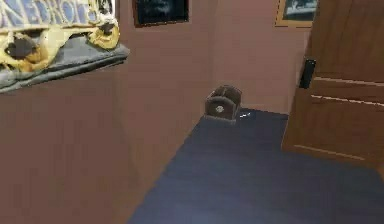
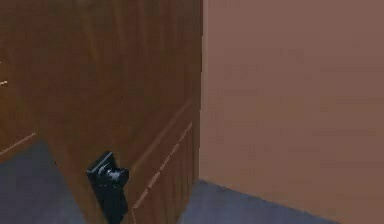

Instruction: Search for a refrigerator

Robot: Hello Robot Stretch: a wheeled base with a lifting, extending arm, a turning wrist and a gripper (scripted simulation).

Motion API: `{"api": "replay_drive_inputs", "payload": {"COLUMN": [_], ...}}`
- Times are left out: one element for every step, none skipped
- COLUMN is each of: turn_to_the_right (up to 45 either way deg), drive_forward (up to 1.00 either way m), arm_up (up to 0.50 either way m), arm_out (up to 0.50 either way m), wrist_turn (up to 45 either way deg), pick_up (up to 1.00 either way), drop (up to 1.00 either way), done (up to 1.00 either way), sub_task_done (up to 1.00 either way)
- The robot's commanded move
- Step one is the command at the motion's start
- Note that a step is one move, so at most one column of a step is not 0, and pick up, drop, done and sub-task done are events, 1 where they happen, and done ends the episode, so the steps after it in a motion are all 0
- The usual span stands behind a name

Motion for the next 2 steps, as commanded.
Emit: {"api": "replay_drive_inputs", "payload": {"turn_to_the_right": [24.0,0.0], "drive_forward": [0.0,0.5], "arm_up": [0.0,0.0], "arm_out": [0.0,0.0], "wrist_turn": [0.0,0.0], "pick_up": [0.0,0.0], "drop": [0.0,0.0], "done": [0.0,0.0], "sub_task_done": [0.0,0.0]}}
